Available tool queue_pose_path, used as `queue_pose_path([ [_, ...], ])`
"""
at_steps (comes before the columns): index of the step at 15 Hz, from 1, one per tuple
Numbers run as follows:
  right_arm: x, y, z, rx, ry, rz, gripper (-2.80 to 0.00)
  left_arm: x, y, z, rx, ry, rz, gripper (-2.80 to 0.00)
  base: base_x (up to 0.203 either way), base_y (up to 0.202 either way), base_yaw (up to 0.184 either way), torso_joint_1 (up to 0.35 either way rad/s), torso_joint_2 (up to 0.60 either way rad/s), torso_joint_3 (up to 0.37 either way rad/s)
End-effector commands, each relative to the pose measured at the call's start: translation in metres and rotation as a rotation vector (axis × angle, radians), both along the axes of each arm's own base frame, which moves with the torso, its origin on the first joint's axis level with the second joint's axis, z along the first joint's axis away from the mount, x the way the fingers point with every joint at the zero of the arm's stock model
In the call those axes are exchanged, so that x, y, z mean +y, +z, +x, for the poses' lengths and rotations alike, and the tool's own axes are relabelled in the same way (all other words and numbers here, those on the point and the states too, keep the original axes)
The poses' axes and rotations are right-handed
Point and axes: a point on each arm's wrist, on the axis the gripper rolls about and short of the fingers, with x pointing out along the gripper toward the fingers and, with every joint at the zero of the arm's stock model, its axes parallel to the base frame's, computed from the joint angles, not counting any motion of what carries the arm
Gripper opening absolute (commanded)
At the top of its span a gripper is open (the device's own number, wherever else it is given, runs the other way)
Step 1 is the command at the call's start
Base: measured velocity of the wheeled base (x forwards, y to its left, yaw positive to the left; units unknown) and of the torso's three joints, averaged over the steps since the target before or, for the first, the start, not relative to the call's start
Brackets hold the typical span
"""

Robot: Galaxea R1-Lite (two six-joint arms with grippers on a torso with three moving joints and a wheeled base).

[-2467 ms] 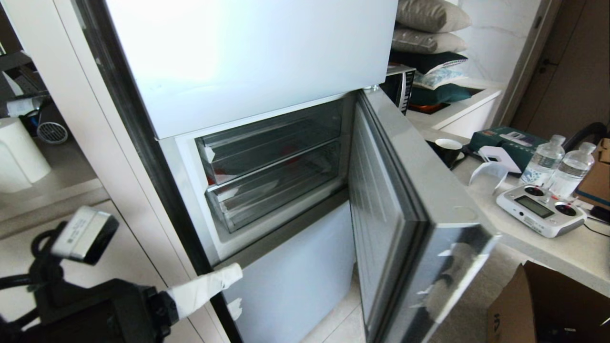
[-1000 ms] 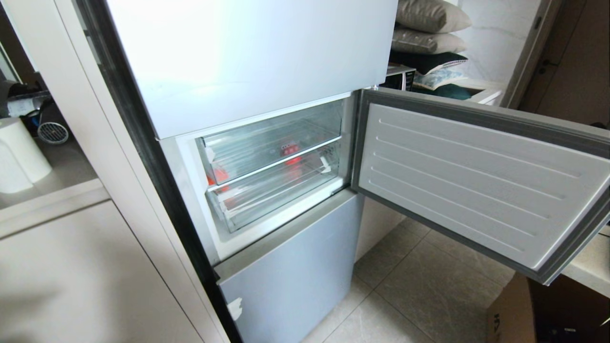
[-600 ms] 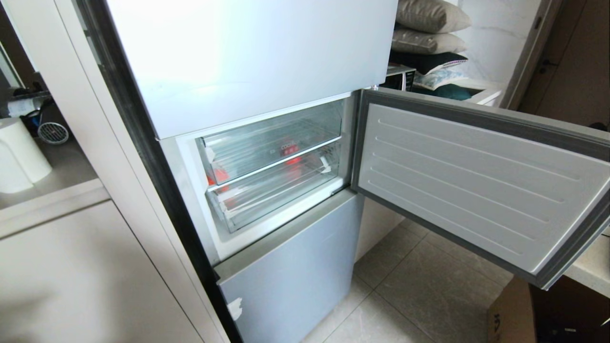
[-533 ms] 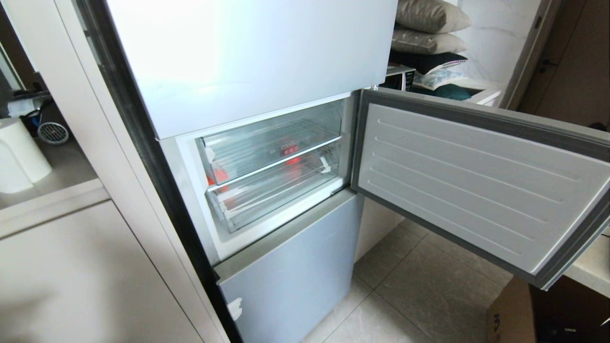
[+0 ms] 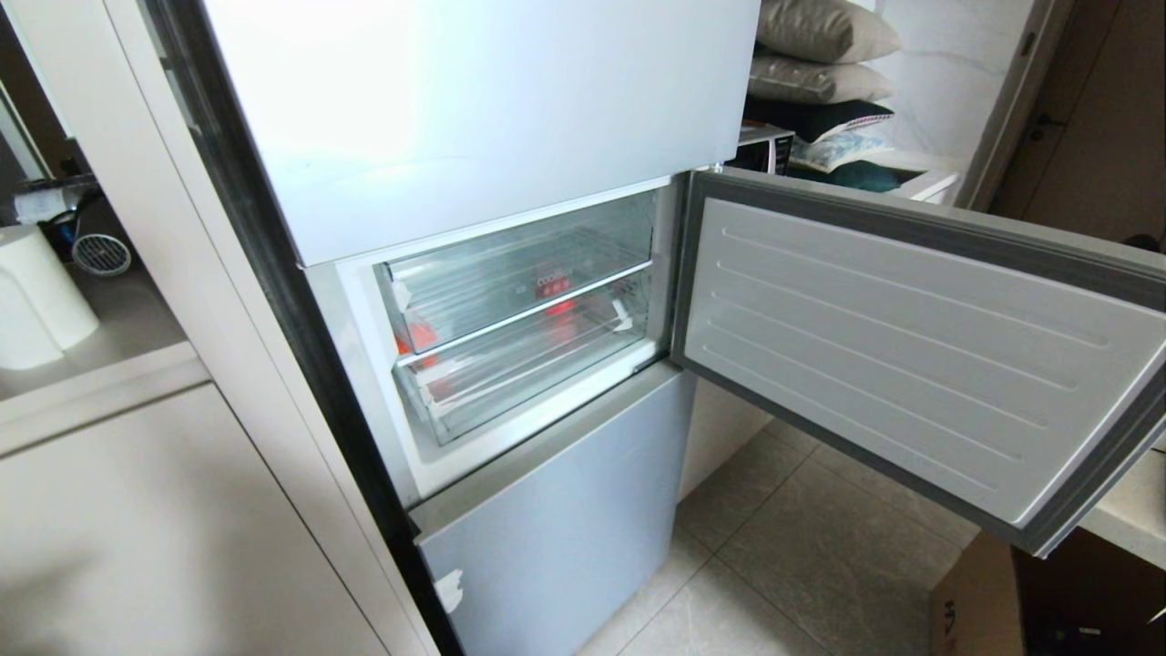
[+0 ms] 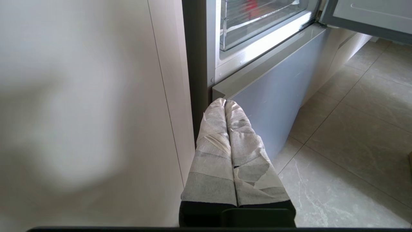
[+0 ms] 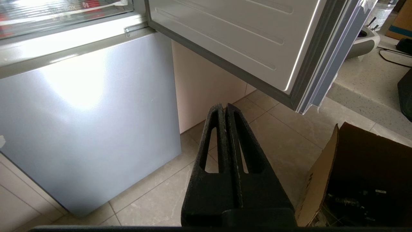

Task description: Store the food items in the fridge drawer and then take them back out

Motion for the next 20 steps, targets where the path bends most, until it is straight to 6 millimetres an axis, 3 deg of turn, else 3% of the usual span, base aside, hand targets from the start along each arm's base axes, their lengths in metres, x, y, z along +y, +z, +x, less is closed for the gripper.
queue_pose_path([
  [1,0.0000,0.0001,0.0000,-0.001,0.000,-0.001,-2.80,0.0000,-0.0003,0.0000,0.002,0.001,0.000,-2.80,0.000,0.000,0.000,0.000,0.00,0.000],
  [10,0.0000,0.0001,0.0000,-0.001,0.000,0.002,-2.80,0.0000,-0.0003,0.0000,0.002,0.000,0.000,-2.80,0.000,0.000,0.000,0.000,0.00,0.000],
  [20,0.0000,0.0001,0.0000,-0.001,0.000,0.002,-2.80,0.0000,-0.0003,0.0000,0.002,0.000,0.000,-2.80,0.002,-0.007,0.168,0.003,0.00,0.004],
])
